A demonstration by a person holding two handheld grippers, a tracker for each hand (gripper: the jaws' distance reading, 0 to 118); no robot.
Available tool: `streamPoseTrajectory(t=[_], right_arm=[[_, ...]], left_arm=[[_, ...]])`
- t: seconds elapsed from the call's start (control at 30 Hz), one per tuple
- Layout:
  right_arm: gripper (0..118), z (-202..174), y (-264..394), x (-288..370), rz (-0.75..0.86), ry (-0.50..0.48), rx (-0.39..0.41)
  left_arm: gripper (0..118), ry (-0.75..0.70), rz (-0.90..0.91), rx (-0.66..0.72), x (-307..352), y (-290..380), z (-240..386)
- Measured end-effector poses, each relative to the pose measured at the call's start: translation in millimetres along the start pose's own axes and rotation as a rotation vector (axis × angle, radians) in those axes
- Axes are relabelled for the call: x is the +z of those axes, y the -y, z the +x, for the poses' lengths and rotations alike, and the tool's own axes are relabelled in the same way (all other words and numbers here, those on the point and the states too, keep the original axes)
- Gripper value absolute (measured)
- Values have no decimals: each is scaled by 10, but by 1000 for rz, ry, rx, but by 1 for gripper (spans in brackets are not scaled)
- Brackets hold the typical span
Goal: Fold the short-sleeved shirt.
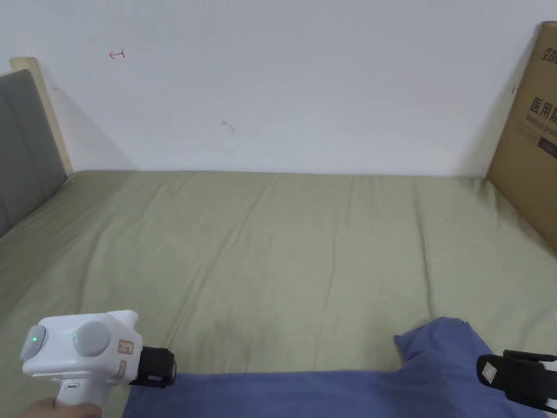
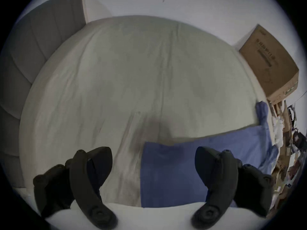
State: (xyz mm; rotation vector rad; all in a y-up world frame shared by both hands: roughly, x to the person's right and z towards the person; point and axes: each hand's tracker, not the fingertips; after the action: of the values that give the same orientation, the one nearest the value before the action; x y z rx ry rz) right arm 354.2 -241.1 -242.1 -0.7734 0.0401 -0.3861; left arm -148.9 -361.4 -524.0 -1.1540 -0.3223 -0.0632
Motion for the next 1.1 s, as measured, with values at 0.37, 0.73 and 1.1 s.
streamPoseTrajectory(t=[0.37,0.73,1.1], right_arm=[[9,546,-328,-537,-27,109,-39],[105,1496,-897,-1951,-416,392,-81],[0,1039,-1041,-1361,-171,289,21]], left_arm=[[2,114,60,-65,572,358,229],[2,176,138,-51,1192,349,271],[2,165,128,-14,936,130,215]])
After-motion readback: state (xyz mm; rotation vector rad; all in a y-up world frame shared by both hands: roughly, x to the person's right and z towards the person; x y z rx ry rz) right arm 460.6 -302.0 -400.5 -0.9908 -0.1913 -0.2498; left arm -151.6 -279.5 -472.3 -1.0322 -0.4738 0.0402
